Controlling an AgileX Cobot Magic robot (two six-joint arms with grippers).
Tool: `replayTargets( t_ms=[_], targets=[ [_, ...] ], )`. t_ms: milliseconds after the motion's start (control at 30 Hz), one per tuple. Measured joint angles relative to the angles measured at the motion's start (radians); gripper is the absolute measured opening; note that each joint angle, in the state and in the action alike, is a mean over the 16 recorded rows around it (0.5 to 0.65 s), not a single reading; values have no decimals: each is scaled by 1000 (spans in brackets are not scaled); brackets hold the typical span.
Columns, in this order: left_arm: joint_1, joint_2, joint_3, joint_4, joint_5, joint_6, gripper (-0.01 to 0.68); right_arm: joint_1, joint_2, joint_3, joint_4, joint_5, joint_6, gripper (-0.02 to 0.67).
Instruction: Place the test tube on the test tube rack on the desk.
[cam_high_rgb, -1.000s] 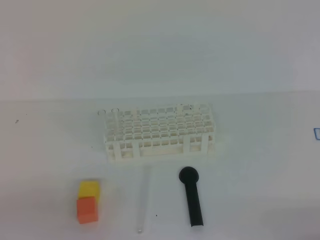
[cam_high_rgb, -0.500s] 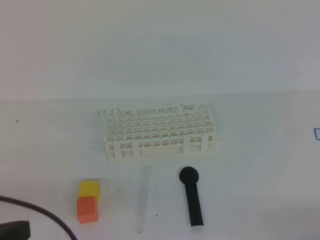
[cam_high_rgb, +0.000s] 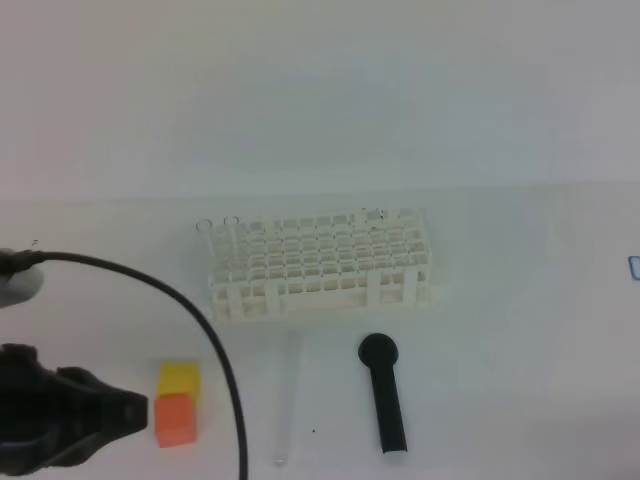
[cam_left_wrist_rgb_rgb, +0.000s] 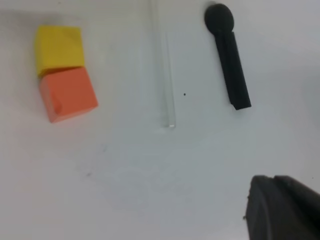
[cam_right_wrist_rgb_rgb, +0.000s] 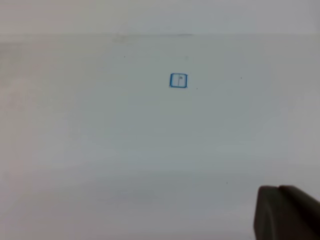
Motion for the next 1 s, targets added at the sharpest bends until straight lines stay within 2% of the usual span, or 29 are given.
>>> replayTargets(
  t_ms=[300, 467, 600, 700, 1000],
  targets=[
    [-291, 251, -122, 171, -75, -287, -1, 0, 0, 0, 0, 0, 0, -1],
    [-396, 410, -216, 280, -85, -392, 1, 0, 0, 0, 0, 0, 0, -1],
    [-432, 529, -289, 332, -84, -419, 22, 0, 0, 0, 0, 0, 0, -1],
    [-437, 612, -334, 353, -85, -441, 63, 0, 0, 0, 0, 0, 0, -1],
    [-437, 812, -415, 382, -85, -467, 261, 0, 0, 0, 0, 0, 0, -1]
  ],
)
